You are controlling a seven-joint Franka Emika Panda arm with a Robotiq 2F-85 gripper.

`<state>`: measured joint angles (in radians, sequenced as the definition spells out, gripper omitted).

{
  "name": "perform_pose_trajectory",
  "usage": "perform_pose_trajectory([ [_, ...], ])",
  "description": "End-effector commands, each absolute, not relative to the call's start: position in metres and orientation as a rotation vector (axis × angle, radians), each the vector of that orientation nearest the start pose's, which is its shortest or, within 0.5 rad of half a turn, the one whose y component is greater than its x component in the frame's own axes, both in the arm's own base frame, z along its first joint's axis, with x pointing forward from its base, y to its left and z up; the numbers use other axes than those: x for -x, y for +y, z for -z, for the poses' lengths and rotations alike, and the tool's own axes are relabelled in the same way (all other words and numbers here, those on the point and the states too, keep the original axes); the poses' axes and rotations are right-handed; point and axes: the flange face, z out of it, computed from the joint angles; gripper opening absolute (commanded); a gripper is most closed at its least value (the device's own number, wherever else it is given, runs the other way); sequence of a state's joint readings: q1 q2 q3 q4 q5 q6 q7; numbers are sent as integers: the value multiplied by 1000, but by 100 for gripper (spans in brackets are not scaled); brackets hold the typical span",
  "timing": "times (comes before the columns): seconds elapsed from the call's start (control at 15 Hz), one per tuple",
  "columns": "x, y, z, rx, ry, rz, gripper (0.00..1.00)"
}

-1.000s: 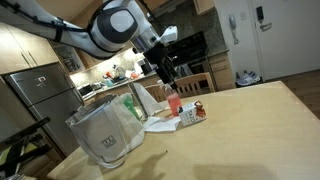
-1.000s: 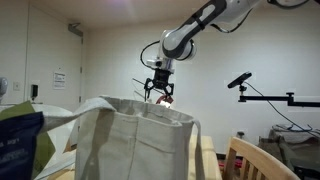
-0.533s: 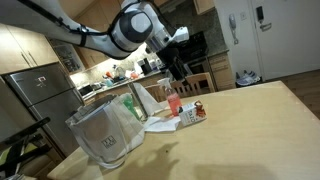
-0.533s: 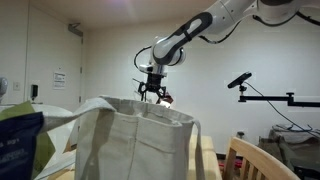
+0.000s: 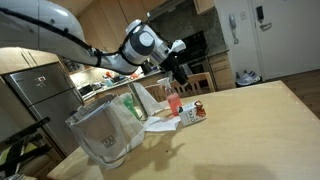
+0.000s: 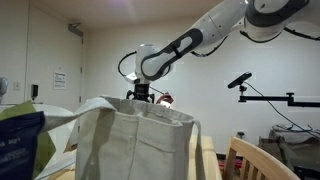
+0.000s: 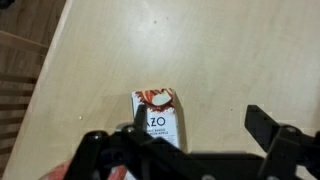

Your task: Pick up the three objects from the table, put them in the carrier bag and move the bag to the center of the table

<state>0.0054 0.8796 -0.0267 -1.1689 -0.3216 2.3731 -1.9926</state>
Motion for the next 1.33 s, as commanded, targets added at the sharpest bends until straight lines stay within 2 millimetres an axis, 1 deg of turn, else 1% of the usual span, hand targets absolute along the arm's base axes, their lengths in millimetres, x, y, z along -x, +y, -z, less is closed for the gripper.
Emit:
perform_pose_trajectory([
  [0.0,-810,0,-278,-1204,2396,93,100],
  [0.07,-812,2,-273,-1205,2404,90,100],
  [0.13,-812,1,-271,-1218,2415,103,100],
  [0.2,-804,3,-269,-1222,2427,92,100],
  [0.33,-807,3,-263,-1221,2425,92,100],
  [0.67,-809,2,-265,-1221,2418,88,100],
  [0.73,-810,4,-262,-1215,2426,95,100],
  [0.93,-812,13,-255,-1201,2440,83,100],
  [1.27,-813,39,-232,-1135,2494,109,100],
])
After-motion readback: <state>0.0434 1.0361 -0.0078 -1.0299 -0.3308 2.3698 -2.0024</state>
